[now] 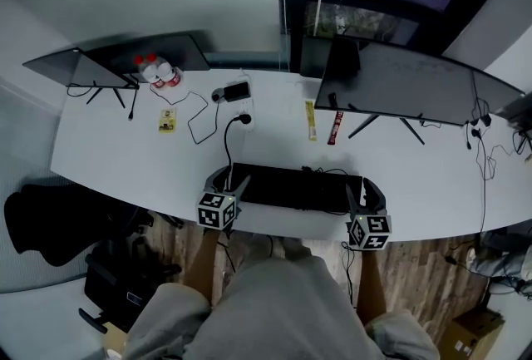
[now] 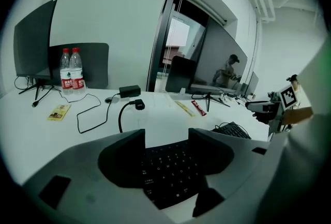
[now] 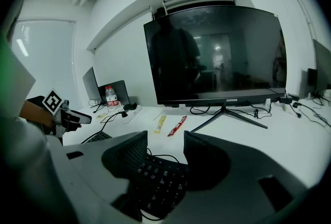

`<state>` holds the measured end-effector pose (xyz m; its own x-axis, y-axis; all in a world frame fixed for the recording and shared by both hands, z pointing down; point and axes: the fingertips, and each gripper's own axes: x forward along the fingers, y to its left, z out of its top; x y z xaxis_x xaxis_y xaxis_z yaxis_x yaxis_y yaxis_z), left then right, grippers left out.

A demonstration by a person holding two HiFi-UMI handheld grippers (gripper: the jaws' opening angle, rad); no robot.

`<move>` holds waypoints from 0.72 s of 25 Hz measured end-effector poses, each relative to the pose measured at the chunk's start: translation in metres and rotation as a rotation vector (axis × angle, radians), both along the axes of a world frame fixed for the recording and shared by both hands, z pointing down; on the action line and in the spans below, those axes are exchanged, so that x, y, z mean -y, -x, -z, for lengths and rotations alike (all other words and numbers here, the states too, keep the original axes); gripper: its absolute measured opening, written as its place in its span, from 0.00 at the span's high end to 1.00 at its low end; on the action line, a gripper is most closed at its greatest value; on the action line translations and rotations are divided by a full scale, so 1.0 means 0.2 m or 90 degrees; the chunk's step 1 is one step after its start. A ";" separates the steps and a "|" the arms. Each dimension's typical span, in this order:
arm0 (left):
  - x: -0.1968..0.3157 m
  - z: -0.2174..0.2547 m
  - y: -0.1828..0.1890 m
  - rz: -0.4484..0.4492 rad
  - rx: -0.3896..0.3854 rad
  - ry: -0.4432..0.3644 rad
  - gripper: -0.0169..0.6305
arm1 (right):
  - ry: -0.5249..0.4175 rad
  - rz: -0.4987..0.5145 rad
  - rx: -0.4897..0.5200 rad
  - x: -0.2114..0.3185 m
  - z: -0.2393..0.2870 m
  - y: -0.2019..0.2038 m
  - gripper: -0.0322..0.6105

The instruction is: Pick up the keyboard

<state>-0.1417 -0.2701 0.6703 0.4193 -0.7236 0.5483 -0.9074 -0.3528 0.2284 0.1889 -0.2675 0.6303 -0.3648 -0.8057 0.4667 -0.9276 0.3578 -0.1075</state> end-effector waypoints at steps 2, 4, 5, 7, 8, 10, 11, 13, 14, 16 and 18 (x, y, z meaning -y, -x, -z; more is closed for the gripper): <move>-0.01 -0.03 0.00 -0.008 -0.003 0.012 0.59 | 0.001 -0.005 -0.002 -0.01 0.00 0.02 0.63; -0.01 -0.07 0.00 -0.015 -0.005 0.023 0.58 | 0.002 -0.008 -0.003 -0.02 0.00 0.04 0.63; -0.02 -0.08 0.00 -0.018 -0.005 0.028 0.58 | 0.002 -0.010 -0.003 -0.02 0.00 0.04 0.63; -0.02 -0.11 0.00 -0.025 -0.002 0.037 0.57 | 0.005 -0.016 -0.004 -0.04 0.00 0.04 0.63; -0.02 -0.13 0.00 -0.028 -0.001 0.043 0.56 | 0.006 -0.019 -0.005 -0.04 0.00 0.04 0.63; -0.02 -0.16 0.00 -0.032 -0.001 0.054 0.56 | 0.009 -0.026 -0.007 -0.05 0.00 0.03 0.63; -0.02 -0.17 0.01 -0.033 -0.001 0.060 0.55 | 0.010 -0.028 -0.009 -0.06 0.00 0.02 0.63; -0.02 -0.20 0.01 -0.035 0.000 0.072 0.55 | 0.013 -0.033 -0.013 -0.07 -0.01 0.01 0.63; -0.01 -0.22 0.01 -0.036 0.002 0.077 0.54 | 0.014 -0.035 -0.014 -0.07 -0.01 0.00 0.63; 0.00 -0.25 0.02 -0.036 0.006 0.089 0.54 | 0.018 -0.038 -0.016 -0.08 -0.02 0.00 0.63; 0.00 -0.28 0.03 -0.034 0.008 0.100 0.54 | 0.021 -0.040 -0.018 -0.08 -0.02 0.00 0.63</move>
<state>-0.1467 -0.2701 0.7267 0.4471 -0.6055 0.6584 -0.8916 -0.3612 0.2733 0.1896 -0.2507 0.6353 -0.3000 -0.8104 0.5032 -0.9510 0.2955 -0.0912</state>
